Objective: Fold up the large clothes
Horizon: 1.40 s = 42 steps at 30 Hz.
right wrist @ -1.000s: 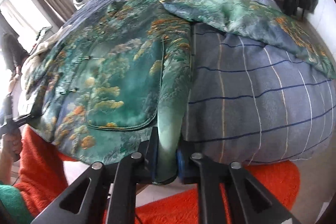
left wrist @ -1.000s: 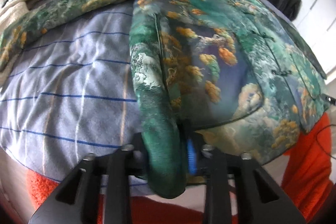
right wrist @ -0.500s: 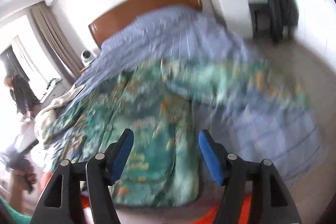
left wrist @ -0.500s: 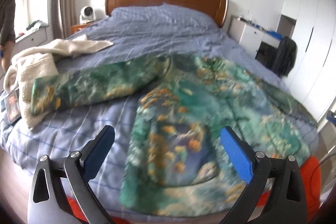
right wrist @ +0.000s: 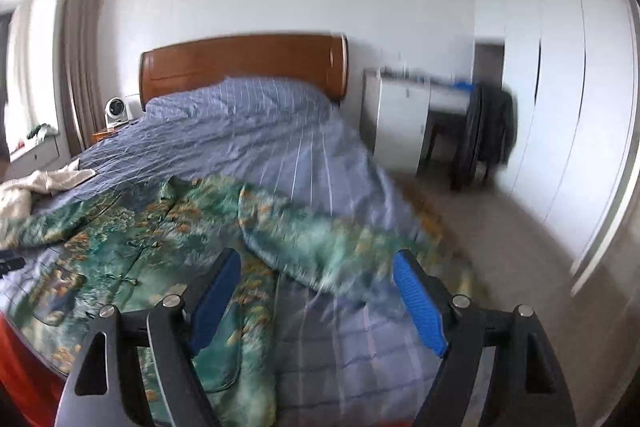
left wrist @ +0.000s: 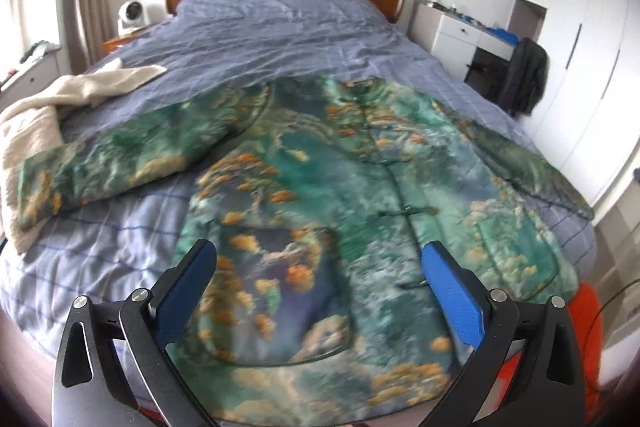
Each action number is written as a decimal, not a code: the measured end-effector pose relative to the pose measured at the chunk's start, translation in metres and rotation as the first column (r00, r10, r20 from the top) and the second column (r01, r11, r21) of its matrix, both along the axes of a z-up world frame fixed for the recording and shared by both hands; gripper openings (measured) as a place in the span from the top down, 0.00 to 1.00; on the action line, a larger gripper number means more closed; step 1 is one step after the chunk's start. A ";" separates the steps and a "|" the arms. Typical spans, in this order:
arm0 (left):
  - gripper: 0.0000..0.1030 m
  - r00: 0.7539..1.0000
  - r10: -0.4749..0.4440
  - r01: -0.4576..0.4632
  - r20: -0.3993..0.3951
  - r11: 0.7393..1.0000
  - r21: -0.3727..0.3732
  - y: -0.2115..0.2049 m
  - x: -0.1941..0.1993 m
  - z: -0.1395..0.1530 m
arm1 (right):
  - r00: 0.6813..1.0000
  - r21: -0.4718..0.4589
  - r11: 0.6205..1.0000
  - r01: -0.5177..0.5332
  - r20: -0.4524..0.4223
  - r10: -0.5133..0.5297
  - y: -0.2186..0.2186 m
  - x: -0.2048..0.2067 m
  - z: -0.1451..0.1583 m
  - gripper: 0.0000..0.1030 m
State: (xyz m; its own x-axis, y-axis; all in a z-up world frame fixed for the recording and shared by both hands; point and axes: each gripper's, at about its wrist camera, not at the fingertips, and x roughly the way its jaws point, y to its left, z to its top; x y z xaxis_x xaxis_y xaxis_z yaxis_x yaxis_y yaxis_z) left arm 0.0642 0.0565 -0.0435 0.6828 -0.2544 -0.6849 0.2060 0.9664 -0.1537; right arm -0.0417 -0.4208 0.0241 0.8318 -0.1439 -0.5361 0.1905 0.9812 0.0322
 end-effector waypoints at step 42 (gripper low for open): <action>0.01 0.993 0.083 -0.078 -0.087 0.995 0.058 0.000 0.014 -0.046 | 0.960 0.061 0.963 -0.264 -0.079 0.268 0.160 0.171 -0.093 0.92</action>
State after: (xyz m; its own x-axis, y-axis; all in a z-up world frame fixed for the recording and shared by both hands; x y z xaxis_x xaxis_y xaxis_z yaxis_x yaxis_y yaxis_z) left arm 0.0784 0.0560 -0.0898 0.6350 -0.1621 -0.7553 0.1148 0.9867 -0.1152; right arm 0.1296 -0.2612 -0.0691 0.7869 0.1047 -0.6081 -0.0728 0.9944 0.0771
